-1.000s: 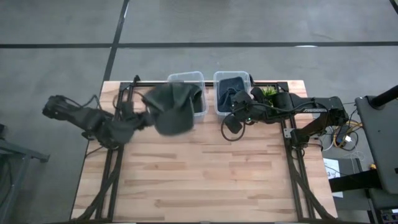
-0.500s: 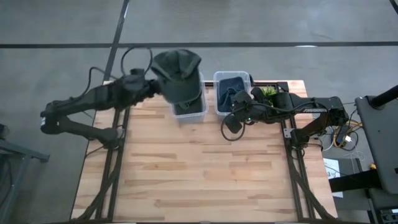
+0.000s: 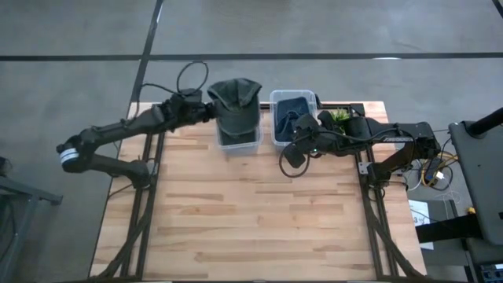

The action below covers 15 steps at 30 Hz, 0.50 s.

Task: Pick & Place hat
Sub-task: Put the gray cap into the left transparent bin

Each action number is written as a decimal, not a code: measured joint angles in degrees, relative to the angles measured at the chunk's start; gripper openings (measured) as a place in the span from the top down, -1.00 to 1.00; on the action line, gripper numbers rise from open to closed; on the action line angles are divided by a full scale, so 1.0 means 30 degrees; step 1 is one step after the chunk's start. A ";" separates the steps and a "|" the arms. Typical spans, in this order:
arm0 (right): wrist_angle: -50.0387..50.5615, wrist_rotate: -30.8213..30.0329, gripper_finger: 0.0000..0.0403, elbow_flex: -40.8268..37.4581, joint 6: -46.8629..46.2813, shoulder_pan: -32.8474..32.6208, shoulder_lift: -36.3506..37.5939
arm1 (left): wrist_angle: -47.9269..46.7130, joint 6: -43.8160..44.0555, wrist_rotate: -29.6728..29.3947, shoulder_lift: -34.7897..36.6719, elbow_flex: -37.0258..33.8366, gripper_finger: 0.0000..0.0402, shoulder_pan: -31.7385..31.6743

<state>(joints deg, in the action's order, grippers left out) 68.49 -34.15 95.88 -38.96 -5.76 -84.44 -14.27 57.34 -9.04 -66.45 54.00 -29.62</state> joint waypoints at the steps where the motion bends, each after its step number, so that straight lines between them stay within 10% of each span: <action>1: 0.0000 0.0000 0.66 0.0000 -0.0030 0.0000 0.0000 | 0.0408 0.0313 0.0085 -0.0065 -0.0573 0.99 -0.0046; 15: -0.0025 0.0029 0.60 0.0000 -0.0393 0.0000 0.0001 | 0.1465 0.1288 0.0932 -0.0776 -0.2698 0.99 -0.0105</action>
<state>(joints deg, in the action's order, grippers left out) 68.41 -34.06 95.88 -40.14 -5.76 -84.44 -9.88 61.20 -6.24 -68.77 45.91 -29.93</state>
